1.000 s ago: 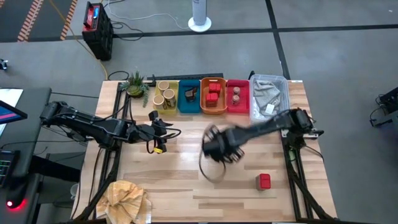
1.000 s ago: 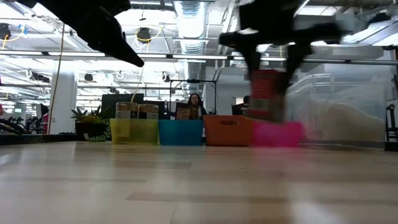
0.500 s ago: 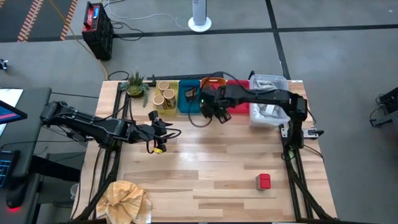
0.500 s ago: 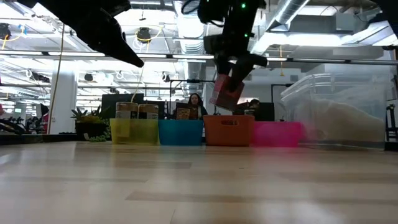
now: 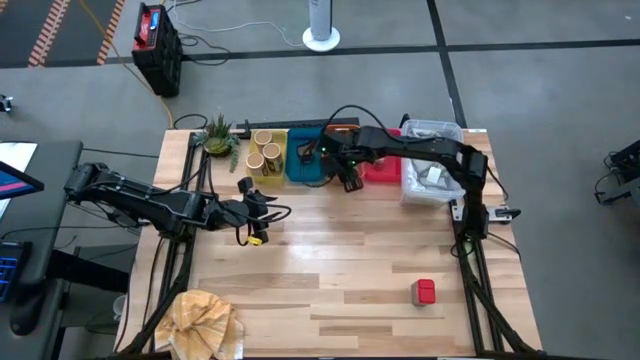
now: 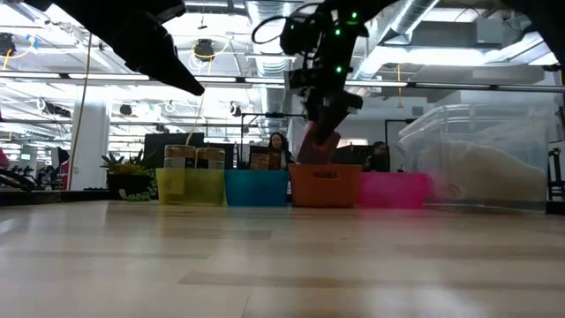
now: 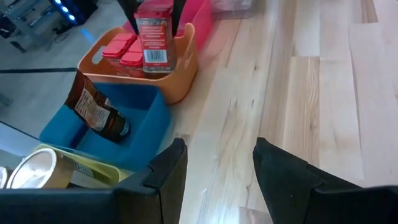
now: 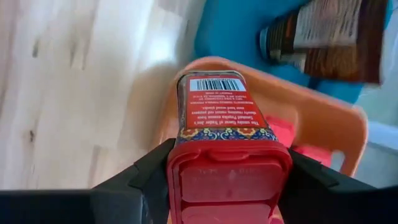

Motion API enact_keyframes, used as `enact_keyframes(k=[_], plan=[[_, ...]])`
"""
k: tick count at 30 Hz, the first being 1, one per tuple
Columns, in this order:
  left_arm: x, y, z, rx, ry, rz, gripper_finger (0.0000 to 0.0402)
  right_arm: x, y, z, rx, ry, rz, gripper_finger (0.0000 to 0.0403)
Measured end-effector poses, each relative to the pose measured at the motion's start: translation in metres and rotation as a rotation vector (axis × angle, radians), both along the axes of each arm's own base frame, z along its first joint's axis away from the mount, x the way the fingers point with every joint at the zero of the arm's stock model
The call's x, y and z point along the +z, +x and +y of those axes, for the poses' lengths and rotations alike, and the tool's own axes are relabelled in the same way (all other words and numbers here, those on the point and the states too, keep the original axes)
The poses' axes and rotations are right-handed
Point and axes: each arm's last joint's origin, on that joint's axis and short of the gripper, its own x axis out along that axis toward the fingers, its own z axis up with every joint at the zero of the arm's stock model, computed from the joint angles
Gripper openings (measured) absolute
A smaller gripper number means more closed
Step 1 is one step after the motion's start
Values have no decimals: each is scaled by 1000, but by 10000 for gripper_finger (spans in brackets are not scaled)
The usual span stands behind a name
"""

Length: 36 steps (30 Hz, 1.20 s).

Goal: Sort spices by type
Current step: Put the left red spice container into the orange bin, then put the red spice container into the orange bin

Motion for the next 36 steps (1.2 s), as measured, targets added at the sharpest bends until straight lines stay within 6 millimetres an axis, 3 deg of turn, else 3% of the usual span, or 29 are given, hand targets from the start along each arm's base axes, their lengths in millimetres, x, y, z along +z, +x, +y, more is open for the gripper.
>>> enact_keyframes(k=[6, 16, 28, 31, 36], plan=[[-1, -1, 0, 5, -8, 10, 173, -12, 3, -11, -78, 21, -7, 249], [-1, -1, 0, 5, -8, 9, 173, -13, 4, -10, -103, 29, -15, 252], [-1, -1, 0, 5, -8, 8, 173, -11, 7, -11, -99, 22, -53, 325], [-1, -1, 0, 5, -8, 9, 173, -5, 7, -5, -74, 13, -52, 334], [-1, -1, 0, 5, -9, 10, 173, 29, 2, 21, -128, 73, -110, 334]])
